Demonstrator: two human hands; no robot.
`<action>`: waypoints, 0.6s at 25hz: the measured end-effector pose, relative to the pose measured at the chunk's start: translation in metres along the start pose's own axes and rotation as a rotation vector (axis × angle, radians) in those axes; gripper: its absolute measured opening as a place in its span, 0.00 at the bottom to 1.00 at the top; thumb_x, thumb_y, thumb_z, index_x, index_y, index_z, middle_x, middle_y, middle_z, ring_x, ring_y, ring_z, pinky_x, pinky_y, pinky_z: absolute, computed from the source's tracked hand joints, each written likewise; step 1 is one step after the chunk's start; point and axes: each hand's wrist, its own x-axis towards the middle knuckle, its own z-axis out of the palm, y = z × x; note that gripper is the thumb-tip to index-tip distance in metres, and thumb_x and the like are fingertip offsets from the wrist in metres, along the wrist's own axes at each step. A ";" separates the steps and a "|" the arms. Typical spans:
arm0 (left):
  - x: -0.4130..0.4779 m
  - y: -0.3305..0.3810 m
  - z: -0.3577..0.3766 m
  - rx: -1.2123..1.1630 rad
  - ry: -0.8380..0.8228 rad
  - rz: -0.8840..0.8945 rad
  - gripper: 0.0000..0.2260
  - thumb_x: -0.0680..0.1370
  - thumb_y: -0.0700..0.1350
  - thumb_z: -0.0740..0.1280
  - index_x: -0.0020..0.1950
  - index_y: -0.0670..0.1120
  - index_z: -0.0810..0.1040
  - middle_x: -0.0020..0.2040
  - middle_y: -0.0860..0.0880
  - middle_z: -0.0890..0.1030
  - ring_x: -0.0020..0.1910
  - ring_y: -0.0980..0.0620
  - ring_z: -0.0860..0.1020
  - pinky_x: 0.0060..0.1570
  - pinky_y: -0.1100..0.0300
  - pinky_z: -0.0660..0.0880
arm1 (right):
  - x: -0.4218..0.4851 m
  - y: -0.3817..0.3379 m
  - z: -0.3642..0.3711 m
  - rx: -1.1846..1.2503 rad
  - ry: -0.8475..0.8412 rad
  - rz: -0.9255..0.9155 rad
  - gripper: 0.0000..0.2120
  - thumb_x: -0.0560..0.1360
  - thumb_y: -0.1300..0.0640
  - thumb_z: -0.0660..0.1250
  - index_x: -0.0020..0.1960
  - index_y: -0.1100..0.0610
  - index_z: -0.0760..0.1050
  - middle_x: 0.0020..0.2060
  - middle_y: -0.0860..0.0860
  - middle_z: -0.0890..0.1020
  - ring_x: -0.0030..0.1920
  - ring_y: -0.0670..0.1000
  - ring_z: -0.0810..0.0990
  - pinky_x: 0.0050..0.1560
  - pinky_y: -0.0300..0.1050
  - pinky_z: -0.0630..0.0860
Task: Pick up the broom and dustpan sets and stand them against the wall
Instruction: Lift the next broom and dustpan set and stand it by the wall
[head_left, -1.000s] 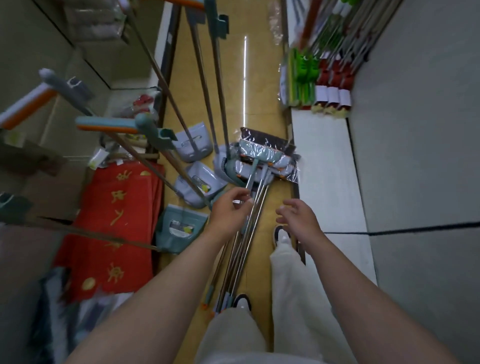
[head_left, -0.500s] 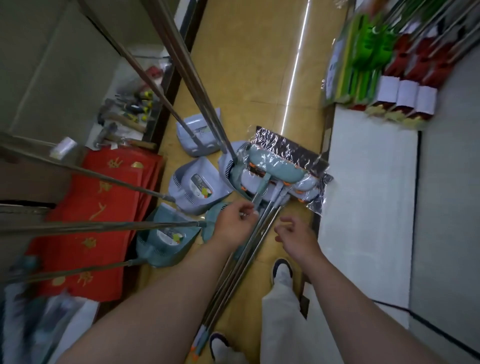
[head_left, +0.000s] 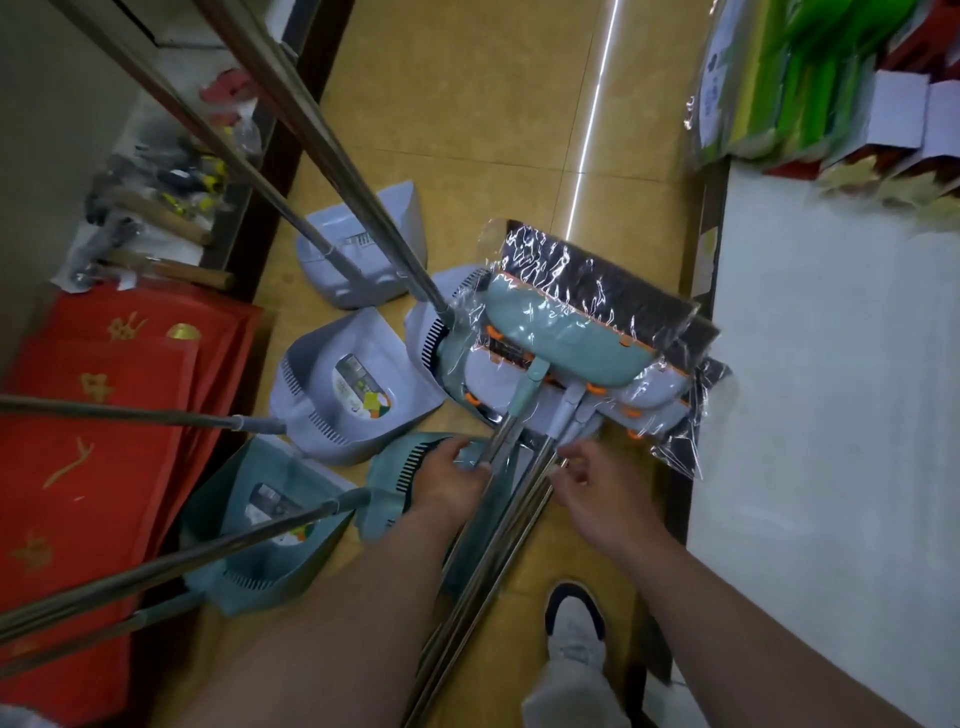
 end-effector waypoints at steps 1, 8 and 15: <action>0.014 -0.007 0.008 -0.010 -0.025 -0.004 0.21 0.77 0.48 0.71 0.69 0.50 0.75 0.63 0.50 0.79 0.60 0.46 0.78 0.62 0.54 0.75 | 0.007 0.004 0.008 -0.018 0.003 -0.006 0.13 0.82 0.50 0.63 0.66 0.49 0.71 0.48 0.42 0.78 0.47 0.42 0.78 0.45 0.42 0.78; 0.041 -0.061 0.031 0.175 -0.074 0.213 0.08 0.83 0.53 0.60 0.47 0.53 0.75 0.44 0.51 0.80 0.44 0.50 0.78 0.49 0.49 0.78 | 0.023 0.024 0.048 -0.134 -0.042 -0.046 0.19 0.83 0.48 0.61 0.72 0.51 0.69 0.57 0.46 0.78 0.54 0.43 0.76 0.48 0.36 0.72; -0.048 -0.037 -0.023 0.143 0.031 0.439 0.10 0.83 0.53 0.60 0.43 0.54 0.73 0.38 0.53 0.78 0.38 0.54 0.77 0.39 0.54 0.73 | -0.036 -0.030 0.046 -0.656 0.070 -0.490 0.28 0.74 0.60 0.70 0.72 0.49 0.71 0.74 0.48 0.69 0.76 0.54 0.65 0.70 0.48 0.70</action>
